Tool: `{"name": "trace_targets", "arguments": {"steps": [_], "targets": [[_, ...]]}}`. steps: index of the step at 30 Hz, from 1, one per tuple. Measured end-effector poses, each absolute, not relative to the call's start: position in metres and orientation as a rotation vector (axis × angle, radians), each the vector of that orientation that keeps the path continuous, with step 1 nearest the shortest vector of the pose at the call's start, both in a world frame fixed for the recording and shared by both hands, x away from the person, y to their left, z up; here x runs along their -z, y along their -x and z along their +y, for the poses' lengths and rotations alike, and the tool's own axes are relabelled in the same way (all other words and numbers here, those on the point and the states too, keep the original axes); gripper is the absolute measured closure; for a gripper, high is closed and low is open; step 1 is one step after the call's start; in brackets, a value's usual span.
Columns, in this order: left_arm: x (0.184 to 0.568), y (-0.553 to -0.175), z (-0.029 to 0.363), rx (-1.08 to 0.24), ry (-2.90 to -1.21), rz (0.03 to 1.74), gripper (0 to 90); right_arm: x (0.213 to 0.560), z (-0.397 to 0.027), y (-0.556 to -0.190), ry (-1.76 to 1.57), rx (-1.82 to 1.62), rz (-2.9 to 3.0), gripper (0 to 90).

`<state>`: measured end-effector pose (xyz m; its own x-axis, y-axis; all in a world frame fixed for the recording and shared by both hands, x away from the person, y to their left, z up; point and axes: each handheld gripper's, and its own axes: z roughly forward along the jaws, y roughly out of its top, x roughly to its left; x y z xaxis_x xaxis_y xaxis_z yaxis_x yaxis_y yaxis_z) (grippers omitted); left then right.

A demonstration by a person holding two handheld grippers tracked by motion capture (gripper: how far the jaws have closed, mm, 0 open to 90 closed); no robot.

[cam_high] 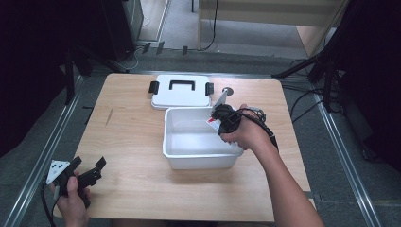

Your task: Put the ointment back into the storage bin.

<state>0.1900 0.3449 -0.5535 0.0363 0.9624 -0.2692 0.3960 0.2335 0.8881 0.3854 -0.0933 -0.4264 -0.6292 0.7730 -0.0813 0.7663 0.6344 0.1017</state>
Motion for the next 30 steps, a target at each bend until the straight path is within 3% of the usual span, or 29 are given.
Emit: {"name": "trace_targets", "arguments": {"steps": [7, 30], "targets": [[0.554, -0.19, 0.345, -0.725, -1.327, 1.532, 7.2, 0.428, -0.091, -0.383, -1.266, -0.061, 2.73, 72.1], [0.554, -0.19, 0.345, -0.725, -1.327, 1.532, 7.2, 0.458, -0.077, -0.381, -1.161, -0.025, 2.783, 71.4]]}}
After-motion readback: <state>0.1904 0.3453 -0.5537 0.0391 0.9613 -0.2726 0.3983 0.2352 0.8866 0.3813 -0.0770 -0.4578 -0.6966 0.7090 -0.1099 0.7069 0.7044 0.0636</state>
